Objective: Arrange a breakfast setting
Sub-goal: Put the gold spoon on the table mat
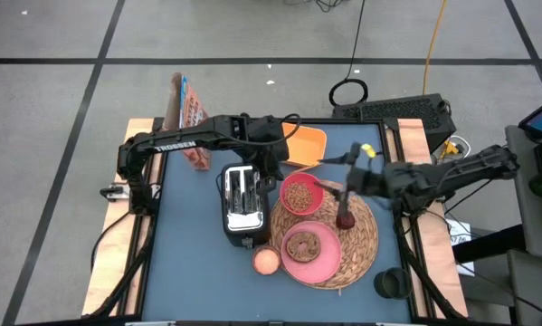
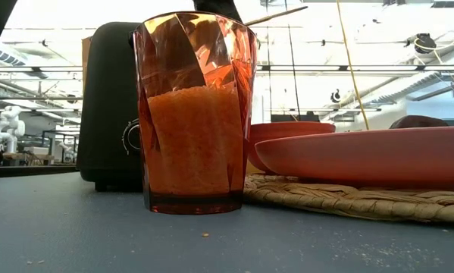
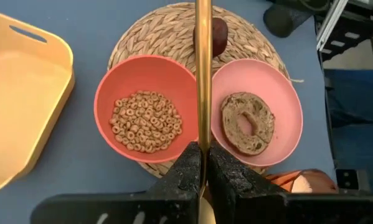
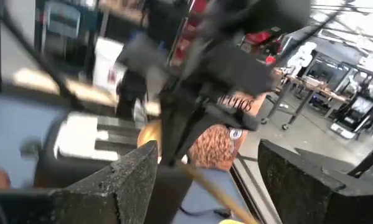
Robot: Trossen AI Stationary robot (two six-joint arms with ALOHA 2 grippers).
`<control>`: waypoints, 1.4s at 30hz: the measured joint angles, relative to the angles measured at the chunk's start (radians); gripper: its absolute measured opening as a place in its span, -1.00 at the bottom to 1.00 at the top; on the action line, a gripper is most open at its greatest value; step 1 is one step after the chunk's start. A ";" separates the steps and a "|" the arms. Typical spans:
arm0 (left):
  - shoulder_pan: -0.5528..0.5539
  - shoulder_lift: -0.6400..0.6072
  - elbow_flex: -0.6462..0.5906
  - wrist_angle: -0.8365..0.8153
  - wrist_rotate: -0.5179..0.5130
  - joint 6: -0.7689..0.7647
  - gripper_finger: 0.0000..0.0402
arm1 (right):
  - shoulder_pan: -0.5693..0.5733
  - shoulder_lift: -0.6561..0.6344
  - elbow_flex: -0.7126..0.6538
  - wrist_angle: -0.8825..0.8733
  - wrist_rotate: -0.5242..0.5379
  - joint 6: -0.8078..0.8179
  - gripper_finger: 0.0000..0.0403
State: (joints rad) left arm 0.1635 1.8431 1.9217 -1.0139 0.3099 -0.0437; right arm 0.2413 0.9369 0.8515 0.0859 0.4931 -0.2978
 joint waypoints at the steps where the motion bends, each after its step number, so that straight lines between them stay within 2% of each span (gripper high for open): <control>1: 0.000 0.000 0.000 0.004 0.000 -0.014 -0.93 | 0.000 0.027 0.002 0.001 0.000 -0.028 0.33; 8: -0.001 0.000 0.000 0.029 0.003 -0.097 -0.93 | -0.002 0.172 0.002 0.051 0.010 -0.266 0.33; 13: -0.001 0.000 0.000 0.029 0.004 -0.149 -0.93 | -0.018 0.235 0.002 0.114 0.083 -0.431 0.29; 17: -0.006 0.000 0.000 0.029 0.004 -0.175 -0.93 | -0.044 0.262 0.003 0.127 0.114 -0.500 0.24; 31: -0.023 0.002 0.000 0.028 0.004 -0.273 -0.93 | -0.090 0.289 0.004 0.111 0.112 -0.499 0.03; 42: -0.005 0.003 0.000 0.032 0.007 -0.280 -0.90 | -0.090 0.287 0.004 0.009 0.085 -0.360 -0.18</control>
State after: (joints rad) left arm 0.1588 1.8465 1.9213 -0.9819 0.3174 -0.3241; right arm 0.1516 1.2240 0.8555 0.0946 0.5779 -0.6573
